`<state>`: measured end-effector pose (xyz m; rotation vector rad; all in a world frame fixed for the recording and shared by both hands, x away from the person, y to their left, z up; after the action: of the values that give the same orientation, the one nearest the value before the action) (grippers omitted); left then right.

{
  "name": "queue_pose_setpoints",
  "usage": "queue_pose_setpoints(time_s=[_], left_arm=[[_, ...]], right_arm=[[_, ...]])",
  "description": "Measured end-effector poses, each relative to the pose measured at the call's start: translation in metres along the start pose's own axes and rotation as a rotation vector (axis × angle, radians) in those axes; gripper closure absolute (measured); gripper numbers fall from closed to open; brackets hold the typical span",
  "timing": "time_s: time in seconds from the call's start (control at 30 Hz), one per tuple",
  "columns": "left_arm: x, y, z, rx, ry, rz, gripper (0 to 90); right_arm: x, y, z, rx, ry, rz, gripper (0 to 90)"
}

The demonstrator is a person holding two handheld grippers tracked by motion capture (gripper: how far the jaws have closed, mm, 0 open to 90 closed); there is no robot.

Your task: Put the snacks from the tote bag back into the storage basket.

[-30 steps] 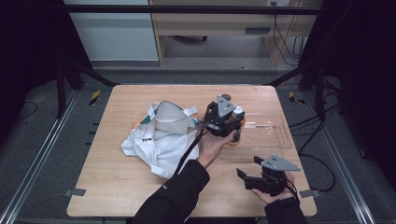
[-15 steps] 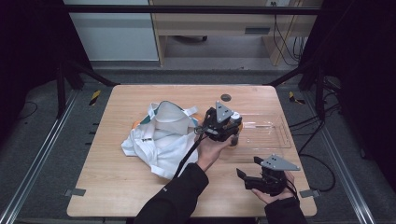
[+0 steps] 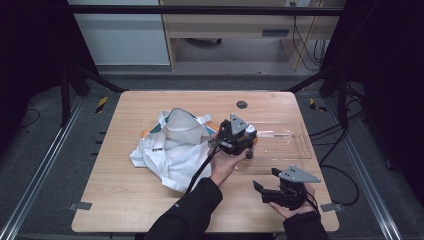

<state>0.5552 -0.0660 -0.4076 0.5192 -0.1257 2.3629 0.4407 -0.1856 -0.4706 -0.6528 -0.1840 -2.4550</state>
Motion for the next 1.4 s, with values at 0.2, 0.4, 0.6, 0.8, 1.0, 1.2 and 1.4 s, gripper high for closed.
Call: queue_pose_setpoints(time_s=[0.2,0.4,0.6,0.8,1.0,1.2,1.4], left_arm=[[-0.004,0.000,-0.008,-0.005,-0.006,0.003,58.6],[-0.004,0.003,-0.010,-0.024,0.008,0.008,58.5],[-0.004,0.002,-0.011,-0.029,0.015,-0.014,57.7],[0.003,0.002,-0.011,-0.065,0.012,-0.038,47.3],[0.021,-0.002,-0.007,-0.088,0.007,-0.078,38.3],[0.048,-0.010,-0.009,-0.125,-0.025,-0.106,34.1],[0.072,-0.023,-0.016,-0.130,-0.042,-0.109,31.8]], right_arm=[[0.000,0.000,0.000,-0.003,-0.001,0.002,19.8],[0.000,0.000,0.000,-0.003,-0.001,0.000,19.8],[-0.001,0.001,-0.001,-0.010,-0.005,-0.007,19.8],[0.000,0.003,-0.001,-0.015,-0.002,-0.016,19.7],[0.000,0.004,-0.001,-0.028,-0.004,-0.023,19.3],[0.001,0.007,0.000,-0.027,0.000,-0.038,18.6],[0.002,0.011,0.000,-0.036,0.006,-0.051,18.6]])
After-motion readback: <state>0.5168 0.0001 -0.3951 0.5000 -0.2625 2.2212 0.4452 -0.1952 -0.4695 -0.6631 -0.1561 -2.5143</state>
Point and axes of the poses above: each handheld gripper's, and its own axes: x roughly backward along the jaws, z roughly out of its top, y roughly to its right, the point moved 6 cm from there along -x, roughly forward along the jaws, and after that the axes turned 3 degrees about x, right-handed, at the moved point
